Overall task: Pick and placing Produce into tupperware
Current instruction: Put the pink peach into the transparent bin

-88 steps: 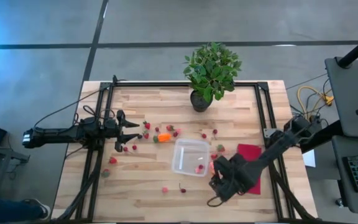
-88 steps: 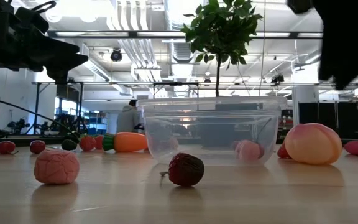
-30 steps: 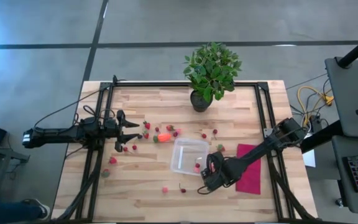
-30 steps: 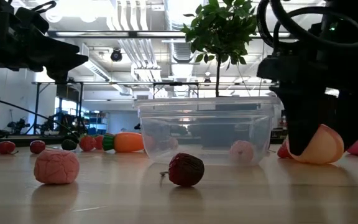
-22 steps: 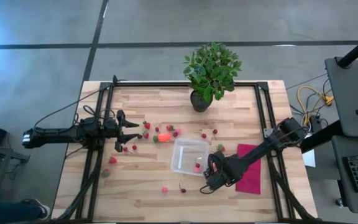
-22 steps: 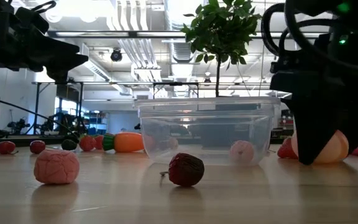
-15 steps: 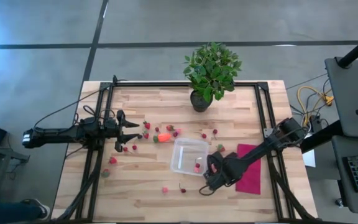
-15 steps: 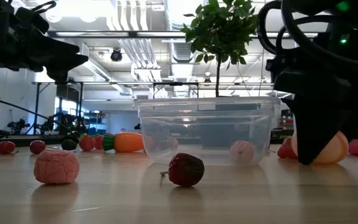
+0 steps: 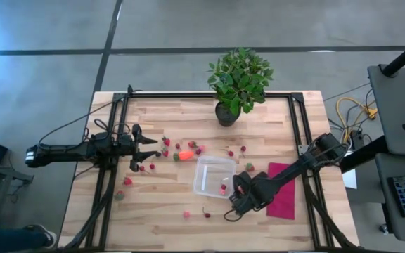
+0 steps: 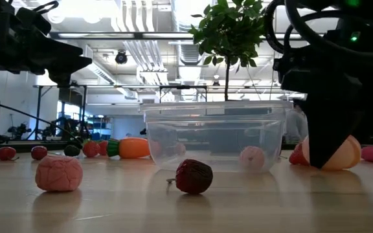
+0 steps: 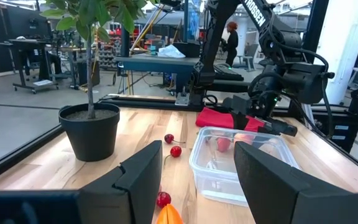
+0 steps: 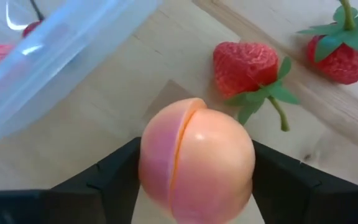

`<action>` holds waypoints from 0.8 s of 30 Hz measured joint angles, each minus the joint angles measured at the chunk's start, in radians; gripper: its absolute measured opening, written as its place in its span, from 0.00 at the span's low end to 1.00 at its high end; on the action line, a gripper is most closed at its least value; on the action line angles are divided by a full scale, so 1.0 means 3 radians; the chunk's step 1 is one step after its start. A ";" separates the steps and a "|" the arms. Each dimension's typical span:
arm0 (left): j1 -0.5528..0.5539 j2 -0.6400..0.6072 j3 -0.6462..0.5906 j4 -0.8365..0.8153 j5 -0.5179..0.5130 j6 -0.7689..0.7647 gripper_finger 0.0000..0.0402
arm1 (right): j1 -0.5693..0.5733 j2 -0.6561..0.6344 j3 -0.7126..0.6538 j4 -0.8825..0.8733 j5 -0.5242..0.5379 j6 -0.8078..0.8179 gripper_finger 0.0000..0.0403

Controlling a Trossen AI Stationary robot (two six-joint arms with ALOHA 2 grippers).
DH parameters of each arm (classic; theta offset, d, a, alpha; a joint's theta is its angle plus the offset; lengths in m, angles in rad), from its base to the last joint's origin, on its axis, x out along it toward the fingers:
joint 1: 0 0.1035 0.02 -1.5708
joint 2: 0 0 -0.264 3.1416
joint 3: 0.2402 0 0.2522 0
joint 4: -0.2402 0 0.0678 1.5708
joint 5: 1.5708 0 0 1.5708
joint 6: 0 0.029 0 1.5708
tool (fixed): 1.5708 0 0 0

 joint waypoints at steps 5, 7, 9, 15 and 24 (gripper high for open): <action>0.0000 0.0000 0.0000 0.0000 0.0001 0.0000 0.47 | 0.0006 -0.0004 0.0115 -0.0073 -0.0152 -0.0012 0.57; 0.0000 -0.0001 0.0000 0.0000 0.0001 0.0000 0.47 | 0.0029 -0.0006 0.0229 -0.0168 -0.0212 -0.0016 0.57; -0.0001 -0.0001 0.0000 0.0000 0.0001 0.0000 0.47 | 0.0068 -0.0031 0.0375 -0.0292 -0.0263 -0.0029 0.59; -0.0001 0.0001 0.0000 0.0000 0.0001 0.0000 0.47 | 0.0146 -0.0160 0.1054 -0.0658 -0.0388 -0.0296 0.63; 0.0000 0.0006 0.0000 -0.0004 0.0000 0.0000 0.47 | -0.0316 -0.0072 0.1686 -0.0652 0.0067 -0.1286 0.59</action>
